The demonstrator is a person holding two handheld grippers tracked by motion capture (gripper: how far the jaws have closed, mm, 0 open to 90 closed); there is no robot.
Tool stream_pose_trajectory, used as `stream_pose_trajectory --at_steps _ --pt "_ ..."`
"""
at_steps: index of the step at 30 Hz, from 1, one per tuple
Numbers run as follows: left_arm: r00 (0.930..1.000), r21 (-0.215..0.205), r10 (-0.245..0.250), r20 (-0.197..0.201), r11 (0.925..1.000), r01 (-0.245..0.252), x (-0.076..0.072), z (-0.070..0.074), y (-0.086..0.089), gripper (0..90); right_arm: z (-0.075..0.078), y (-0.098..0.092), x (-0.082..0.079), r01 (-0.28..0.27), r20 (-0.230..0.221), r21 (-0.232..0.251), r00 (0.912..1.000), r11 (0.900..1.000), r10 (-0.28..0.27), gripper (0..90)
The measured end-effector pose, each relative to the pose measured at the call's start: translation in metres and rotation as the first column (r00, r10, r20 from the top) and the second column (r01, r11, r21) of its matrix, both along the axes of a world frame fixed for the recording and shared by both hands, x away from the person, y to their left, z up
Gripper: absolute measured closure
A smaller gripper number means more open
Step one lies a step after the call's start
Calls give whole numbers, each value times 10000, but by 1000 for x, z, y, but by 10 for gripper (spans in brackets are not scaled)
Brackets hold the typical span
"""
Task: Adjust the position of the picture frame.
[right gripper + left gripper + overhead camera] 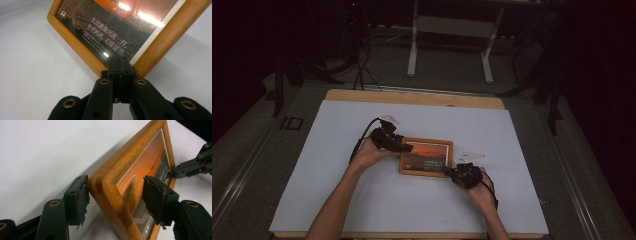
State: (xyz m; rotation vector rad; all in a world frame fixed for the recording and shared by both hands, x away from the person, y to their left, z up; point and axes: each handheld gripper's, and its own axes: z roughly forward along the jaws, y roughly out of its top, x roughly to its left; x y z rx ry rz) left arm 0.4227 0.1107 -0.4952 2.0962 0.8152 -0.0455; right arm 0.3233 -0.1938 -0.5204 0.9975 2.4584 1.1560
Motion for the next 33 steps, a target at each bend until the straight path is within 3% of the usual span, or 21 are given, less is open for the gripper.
stream_pose_trajectory --at_steps 4,10,18,25,28,33 --pt "9999 194 -132 100 9997 130 2 0 -3 393 0 -1 0 -65 56 -40 10000 10000 65 900" --pt "9980 602 -622 -130 9962 629 9 1 -10 393 0 -1 -1 -107 76 -57 9999 9999 107 900" --pt "9965 1130 -823 170 9904 798 3 7 -12 398 0 -3 -1 -204 81 -80 9998 9998 205 900" --pt "9912 1227 -986 886 9886 874 -18 19 -8 470 1 -3 -2 -366 -33 -182 9993 9992 365 900" --pt "9838 1455 -1172 1356 9846 972 -31 24 -7 500 1 -2 -3 -403 -22 -215 9992 9990 403 897" --pt "9708 1766 -1453 1909 9779 1117 -54 35 -7 571 11 -7 -6 -540 259 16 9982 9985 540 817"
